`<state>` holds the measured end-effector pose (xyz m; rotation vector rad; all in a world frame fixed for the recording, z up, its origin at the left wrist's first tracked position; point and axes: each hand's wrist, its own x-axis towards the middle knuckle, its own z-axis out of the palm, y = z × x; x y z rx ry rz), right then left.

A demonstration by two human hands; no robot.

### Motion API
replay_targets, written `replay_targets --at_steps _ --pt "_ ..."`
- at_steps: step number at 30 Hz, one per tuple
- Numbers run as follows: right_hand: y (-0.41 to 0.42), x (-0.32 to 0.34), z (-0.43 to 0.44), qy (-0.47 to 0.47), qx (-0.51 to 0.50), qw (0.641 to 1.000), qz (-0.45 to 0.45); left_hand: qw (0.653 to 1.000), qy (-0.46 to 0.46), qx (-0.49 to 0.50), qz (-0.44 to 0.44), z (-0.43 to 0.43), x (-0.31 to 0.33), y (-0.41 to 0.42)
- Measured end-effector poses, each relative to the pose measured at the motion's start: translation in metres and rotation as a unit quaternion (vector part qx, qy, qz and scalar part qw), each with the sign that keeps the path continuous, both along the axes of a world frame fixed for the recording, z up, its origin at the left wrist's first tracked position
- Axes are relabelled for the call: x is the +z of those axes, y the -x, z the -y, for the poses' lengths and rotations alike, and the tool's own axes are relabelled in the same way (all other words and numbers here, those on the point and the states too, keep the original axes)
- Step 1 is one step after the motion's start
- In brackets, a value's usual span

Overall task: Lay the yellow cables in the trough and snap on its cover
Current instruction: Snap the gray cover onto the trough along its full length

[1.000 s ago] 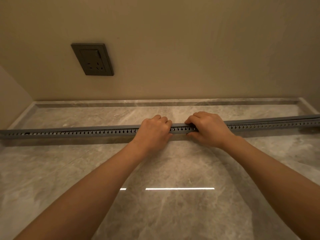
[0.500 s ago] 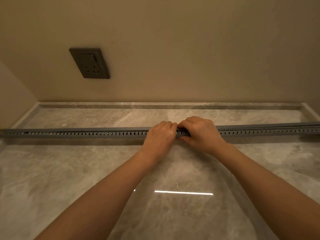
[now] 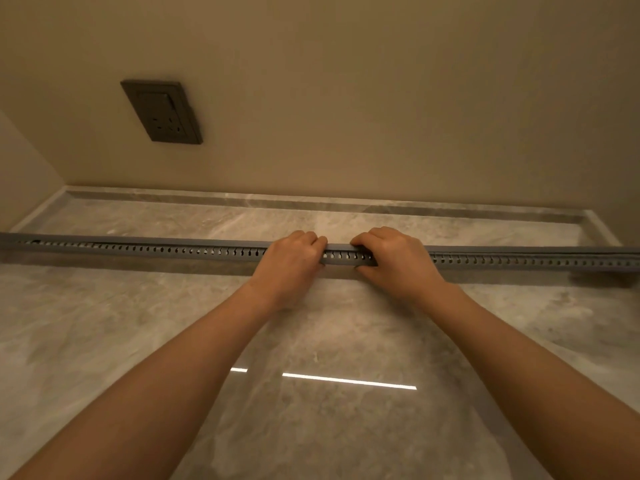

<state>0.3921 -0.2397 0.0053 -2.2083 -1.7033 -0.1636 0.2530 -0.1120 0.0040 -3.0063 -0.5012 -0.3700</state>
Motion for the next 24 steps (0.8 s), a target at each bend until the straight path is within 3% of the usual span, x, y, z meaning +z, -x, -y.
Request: replay_targets --at_steps 14,24 --pt "0.000 0.012 -0.003 0.068 -0.039 0.997 0.016 0.999 -0.012 -0.037 -0.015 -0.011 0.003 -0.006" --pt "0.005 0.012 -0.004 0.060 -0.053 0.996 0.026 0.999 0.004 -0.044 -0.011 -0.012 0.008 -0.010"
